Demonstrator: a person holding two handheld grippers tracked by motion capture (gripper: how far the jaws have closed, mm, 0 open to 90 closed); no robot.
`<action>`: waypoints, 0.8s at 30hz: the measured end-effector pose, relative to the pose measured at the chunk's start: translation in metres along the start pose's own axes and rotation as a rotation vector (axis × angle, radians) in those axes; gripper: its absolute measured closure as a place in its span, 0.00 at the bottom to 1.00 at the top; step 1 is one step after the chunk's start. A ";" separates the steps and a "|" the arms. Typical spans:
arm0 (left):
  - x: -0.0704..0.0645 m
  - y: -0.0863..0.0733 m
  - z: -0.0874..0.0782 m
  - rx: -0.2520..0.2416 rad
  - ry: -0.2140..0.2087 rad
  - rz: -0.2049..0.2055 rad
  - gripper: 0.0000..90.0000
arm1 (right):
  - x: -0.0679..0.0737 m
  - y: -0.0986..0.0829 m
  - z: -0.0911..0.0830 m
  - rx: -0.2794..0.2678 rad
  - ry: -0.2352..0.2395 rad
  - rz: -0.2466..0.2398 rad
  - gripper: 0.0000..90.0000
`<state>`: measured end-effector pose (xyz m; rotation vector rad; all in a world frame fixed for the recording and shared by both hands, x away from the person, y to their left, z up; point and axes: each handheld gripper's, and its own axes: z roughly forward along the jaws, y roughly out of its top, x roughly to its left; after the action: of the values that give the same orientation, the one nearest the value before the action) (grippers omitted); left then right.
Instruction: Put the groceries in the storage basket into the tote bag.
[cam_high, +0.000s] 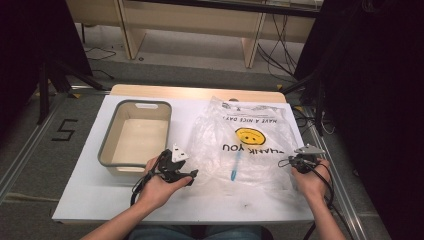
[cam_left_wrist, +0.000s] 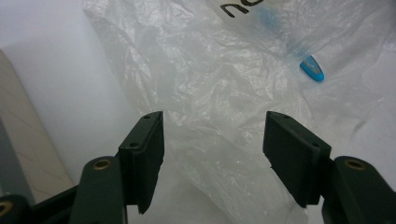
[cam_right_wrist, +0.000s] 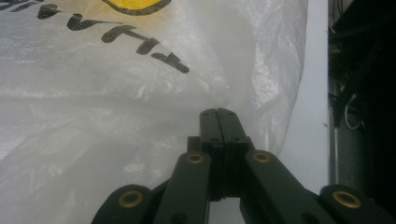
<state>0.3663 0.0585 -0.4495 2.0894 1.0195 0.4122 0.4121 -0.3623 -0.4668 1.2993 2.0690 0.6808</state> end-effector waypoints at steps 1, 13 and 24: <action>0.000 -0.001 0.001 0.007 -0.003 0.002 0.43 | 0.000 0.000 0.002 -0.006 0.009 -0.007 1.00; 0.000 -0.006 0.001 0.012 -0.016 0.002 0.43 | 0.009 0.013 -0.023 -0.123 0.037 0.010 0.75; 0.001 -0.014 -0.009 -0.012 -0.027 -0.004 0.43 | 0.032 0.015 -0.058 -0.197 0.170 0.082 0.49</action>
<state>0.3539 0.0693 -0.4544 2.0765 1.0027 0.3862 0.3686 -0.3340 -0.4233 1.2564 2.0286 1.0357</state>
